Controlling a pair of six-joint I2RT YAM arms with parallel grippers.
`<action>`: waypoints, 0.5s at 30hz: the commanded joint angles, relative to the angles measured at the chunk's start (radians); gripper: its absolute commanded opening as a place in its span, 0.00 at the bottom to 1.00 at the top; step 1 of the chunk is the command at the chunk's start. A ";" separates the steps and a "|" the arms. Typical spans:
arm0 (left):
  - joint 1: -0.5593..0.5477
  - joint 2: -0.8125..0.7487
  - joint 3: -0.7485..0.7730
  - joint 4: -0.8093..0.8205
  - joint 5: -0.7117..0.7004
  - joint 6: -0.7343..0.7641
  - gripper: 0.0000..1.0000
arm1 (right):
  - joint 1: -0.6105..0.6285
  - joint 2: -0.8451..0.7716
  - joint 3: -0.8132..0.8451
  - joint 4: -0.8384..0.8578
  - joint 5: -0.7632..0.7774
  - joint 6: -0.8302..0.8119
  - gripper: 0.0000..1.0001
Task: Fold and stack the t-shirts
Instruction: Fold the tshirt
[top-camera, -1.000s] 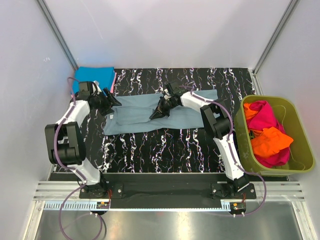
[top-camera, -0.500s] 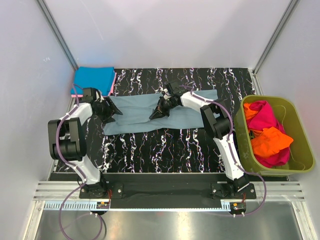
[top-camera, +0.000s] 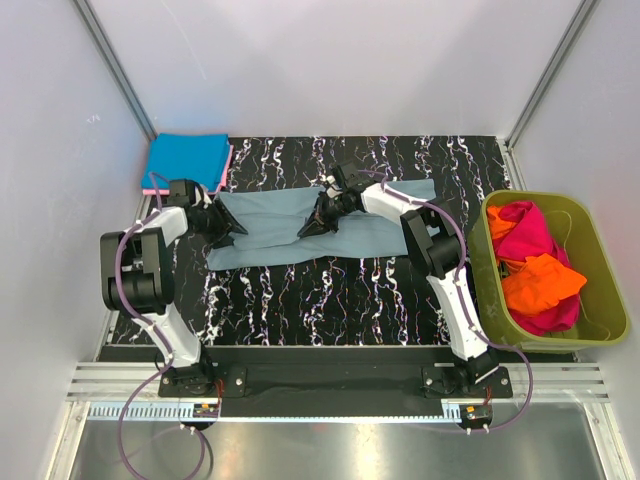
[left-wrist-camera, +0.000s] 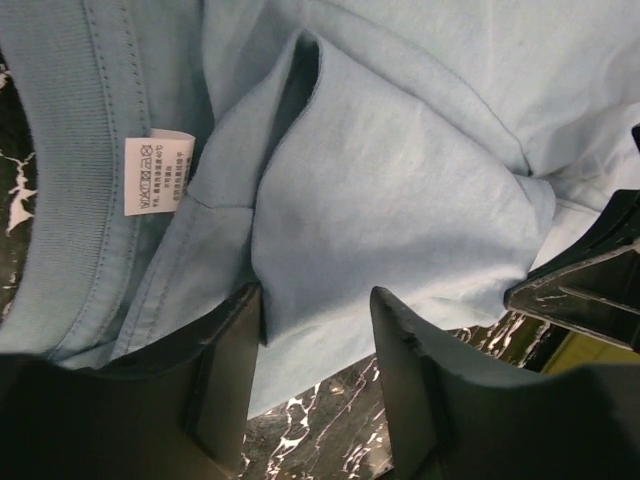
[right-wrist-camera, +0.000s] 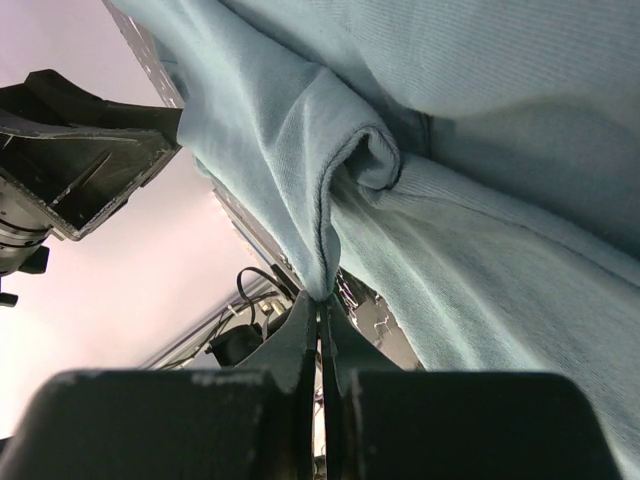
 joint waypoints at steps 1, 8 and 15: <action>0.001 -0.026 -0.006 0.034 0.058 -0.015 0.48 | -0.002 -0.010 -0.001 0.030 -0.032 0.008 0.00; 0.005 -0.074 0.010 -0.040 0.038 -0.021 0.14 | -0.005 -0.016 -0.007 0.030 -0.033 -0.002 0.00; 0.018 -0.072 0.027 -0.098 0.018 -0.006 0.00 | -0.009 -0.034 -0.038 0.030 -0.042 -0.015 0.00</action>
